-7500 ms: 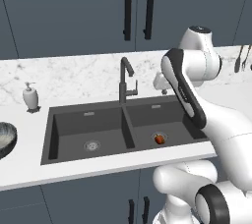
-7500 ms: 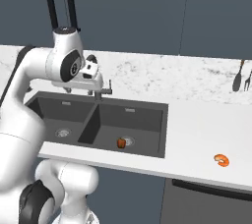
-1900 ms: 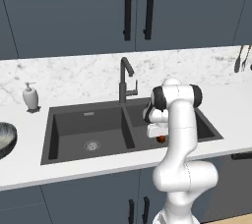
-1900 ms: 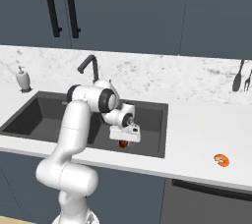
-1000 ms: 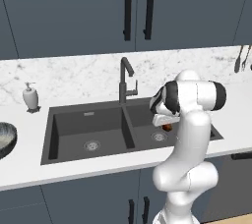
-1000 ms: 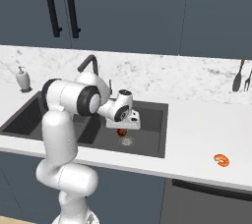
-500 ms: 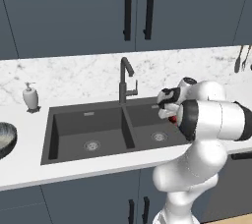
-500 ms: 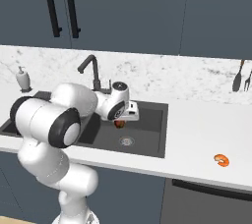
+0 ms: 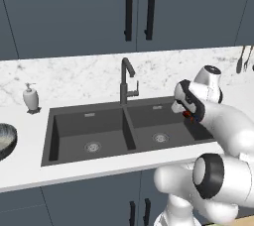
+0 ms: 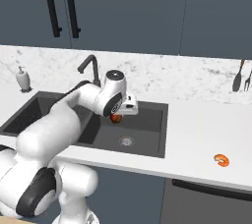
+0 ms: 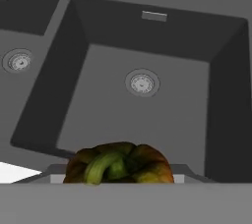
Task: Pick the bell pepper from the sink and place it in the bowl. Then pick the bowl and place it in the microwave. Then close the microwave door and press the start button.
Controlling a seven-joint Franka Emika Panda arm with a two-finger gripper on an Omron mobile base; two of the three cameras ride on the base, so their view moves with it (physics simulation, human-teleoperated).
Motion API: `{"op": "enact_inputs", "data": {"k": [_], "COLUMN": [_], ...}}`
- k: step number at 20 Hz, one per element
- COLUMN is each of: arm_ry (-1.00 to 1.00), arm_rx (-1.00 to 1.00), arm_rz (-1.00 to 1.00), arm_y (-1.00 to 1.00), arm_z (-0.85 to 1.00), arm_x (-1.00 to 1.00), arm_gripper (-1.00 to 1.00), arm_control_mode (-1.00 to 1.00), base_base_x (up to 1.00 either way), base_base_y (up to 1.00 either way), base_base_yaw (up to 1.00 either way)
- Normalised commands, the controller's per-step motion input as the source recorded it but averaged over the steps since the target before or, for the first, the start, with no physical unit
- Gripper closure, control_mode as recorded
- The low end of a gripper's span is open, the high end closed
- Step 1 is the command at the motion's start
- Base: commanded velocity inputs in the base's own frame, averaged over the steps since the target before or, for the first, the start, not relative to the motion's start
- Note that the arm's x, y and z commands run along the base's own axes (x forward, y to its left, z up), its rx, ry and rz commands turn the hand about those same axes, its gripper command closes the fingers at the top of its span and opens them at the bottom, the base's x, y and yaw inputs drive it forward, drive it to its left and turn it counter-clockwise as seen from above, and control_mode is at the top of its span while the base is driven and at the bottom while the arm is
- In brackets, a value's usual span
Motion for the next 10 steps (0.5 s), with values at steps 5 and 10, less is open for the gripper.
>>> {"op": "enact_inputs", "data": {"k": [5, 10], "arm_ry": [-0.16, -0.18], "arm_rx": [0.0, 0.0], "arm_rz": [0.0, 0.0], "arm_y": [0.0, 0.05], "arm_z": [0.58, 0.5], "arm_x": [-1.0, -1.0], "arm_gripper": [1.0, 1.0], "arm_control_mode": [-1.0, -1.0], "base_base_x": [0.0, 0.0], "base_base_y": [0.0, 0.0], "base_base_yaw": [0.0, 0.0]}}
